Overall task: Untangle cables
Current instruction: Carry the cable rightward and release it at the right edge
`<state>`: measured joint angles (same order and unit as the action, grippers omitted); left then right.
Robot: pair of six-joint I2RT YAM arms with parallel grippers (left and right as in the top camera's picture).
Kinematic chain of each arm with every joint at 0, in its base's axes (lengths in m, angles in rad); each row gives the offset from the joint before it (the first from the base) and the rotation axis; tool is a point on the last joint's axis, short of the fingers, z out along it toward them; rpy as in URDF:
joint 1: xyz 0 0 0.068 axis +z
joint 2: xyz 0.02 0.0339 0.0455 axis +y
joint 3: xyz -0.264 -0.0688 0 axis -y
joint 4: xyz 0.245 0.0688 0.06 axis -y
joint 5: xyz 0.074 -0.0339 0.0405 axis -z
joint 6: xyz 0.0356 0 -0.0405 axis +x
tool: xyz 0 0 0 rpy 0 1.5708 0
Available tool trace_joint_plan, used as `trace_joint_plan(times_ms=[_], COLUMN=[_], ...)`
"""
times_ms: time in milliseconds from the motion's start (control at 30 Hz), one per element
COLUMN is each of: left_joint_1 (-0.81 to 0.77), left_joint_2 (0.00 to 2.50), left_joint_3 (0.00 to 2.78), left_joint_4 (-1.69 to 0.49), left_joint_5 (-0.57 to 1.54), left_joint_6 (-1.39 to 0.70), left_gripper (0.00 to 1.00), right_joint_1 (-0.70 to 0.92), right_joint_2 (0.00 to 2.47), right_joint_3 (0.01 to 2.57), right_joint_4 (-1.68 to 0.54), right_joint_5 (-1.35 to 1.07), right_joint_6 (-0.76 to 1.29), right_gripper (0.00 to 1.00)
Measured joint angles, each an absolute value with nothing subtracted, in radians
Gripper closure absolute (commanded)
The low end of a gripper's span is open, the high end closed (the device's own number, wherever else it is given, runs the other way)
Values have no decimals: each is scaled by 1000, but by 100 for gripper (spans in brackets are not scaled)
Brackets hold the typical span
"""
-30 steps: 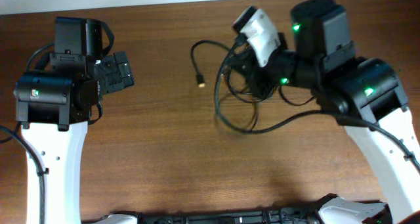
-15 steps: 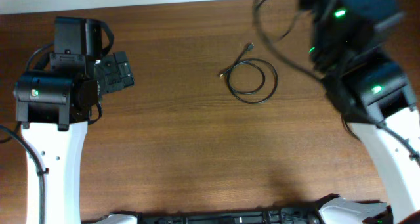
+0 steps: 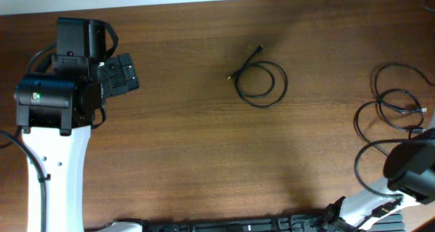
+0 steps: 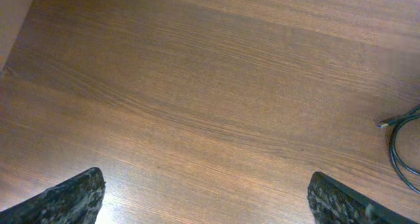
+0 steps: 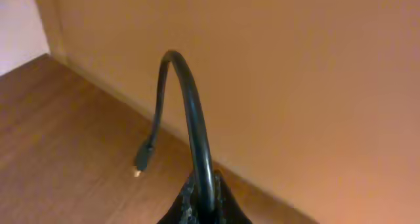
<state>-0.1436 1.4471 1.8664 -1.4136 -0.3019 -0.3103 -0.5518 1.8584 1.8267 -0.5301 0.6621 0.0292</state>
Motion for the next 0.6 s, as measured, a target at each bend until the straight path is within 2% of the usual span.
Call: trace_joint_plan(times_ms=[100,267,367,433,600], left_joint_1=[-143,-143,-143,-144,-143], left_joint_2=[1447,1447,1447,1447,1447], left_joint_3=[1866,1867,1867,1866,1866], left_joint_4=[-1414,-1414,-1413,-1414,-1413], left_joint_5=[-302,-302,-302,-302,-302], left_joint_6=[-310,-310,-310,-310,-310], left_gripper=[1,1,1,1,1], right_joint_1=[-614,-605,-566,-530,-530], right_joint_2=[1847,1769,1662,1591,1578], right_joint_3=[1827,1827,1829,1838,1849], right_joint_4=[-523,-493,-401,-250,-140], right_joint_5=[521,349,252,207,224], right_joint_6=[106,147,155,158,157], right_gripper=[96,96,96,96,96])
